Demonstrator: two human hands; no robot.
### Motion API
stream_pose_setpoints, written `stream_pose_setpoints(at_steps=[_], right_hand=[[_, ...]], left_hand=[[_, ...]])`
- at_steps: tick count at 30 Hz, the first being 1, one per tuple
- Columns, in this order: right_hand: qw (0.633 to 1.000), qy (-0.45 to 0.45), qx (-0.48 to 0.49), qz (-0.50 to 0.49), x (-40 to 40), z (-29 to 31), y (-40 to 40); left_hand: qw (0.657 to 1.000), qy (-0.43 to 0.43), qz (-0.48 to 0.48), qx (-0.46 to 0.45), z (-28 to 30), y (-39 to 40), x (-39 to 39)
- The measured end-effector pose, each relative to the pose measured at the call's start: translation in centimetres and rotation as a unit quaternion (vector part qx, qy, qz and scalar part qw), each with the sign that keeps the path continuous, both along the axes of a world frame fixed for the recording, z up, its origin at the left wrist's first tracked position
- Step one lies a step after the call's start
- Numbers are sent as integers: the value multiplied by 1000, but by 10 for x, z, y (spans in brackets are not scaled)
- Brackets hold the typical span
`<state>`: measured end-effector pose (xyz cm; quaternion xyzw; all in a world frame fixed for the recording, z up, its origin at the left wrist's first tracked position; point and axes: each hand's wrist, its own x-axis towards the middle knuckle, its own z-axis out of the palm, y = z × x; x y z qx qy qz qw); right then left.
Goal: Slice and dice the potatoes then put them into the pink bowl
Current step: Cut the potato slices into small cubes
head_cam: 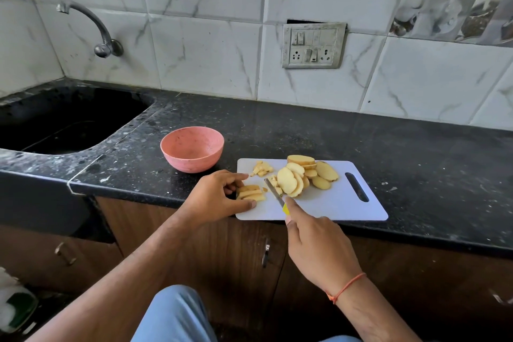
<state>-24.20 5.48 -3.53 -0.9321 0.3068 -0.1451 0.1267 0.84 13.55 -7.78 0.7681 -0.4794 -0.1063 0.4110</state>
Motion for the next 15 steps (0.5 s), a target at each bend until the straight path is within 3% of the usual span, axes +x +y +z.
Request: stream_pose_setpoints(at_steps=[15], right_hand=[[999, 47, -11, 24, 40, -4, 4]], left_hand=[[1000, 19, -3, -16, 1, -1, 1]])
